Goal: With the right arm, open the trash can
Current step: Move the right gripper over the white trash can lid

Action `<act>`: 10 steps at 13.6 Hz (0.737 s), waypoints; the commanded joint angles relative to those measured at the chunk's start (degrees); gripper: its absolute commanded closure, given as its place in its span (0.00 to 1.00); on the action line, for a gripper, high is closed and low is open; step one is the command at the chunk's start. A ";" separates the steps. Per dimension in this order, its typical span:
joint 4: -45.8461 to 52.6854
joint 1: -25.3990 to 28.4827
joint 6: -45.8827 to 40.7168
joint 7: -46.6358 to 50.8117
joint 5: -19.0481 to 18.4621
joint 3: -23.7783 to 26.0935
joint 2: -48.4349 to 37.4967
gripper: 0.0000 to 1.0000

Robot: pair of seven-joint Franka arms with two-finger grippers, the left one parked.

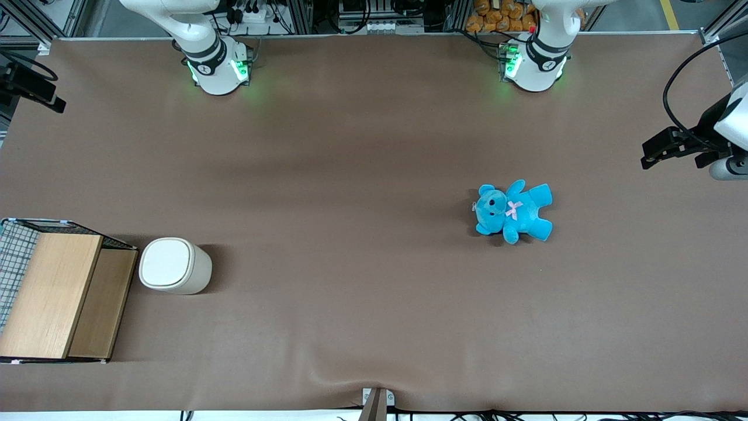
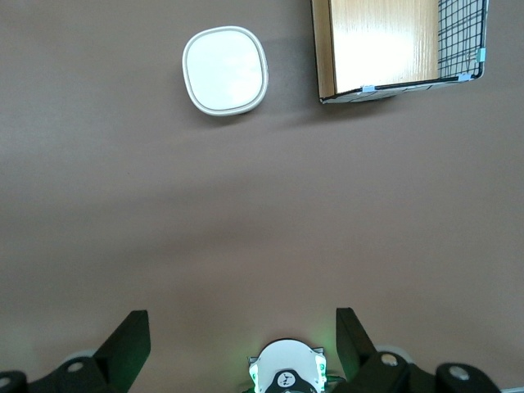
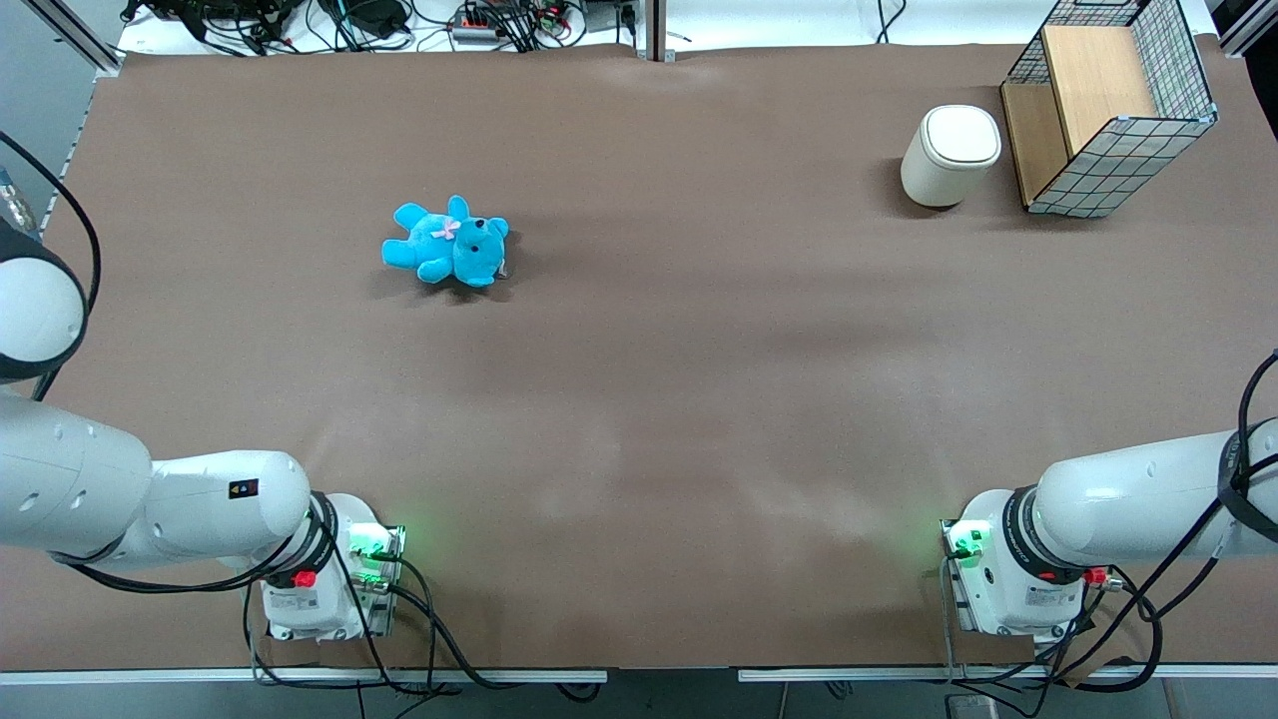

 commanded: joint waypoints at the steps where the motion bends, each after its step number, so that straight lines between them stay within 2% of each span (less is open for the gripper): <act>1: -0.11 0.57 0.11 0.29 -0.65 -0.46 -0.44 0.00; 7: -0.02 1.62 -0.07 0.29 -0.47 -0.38 -0.09 0.00; 10: -0.29 1.98 2.21 0.21 -0.90 -0.46 5.25 0.00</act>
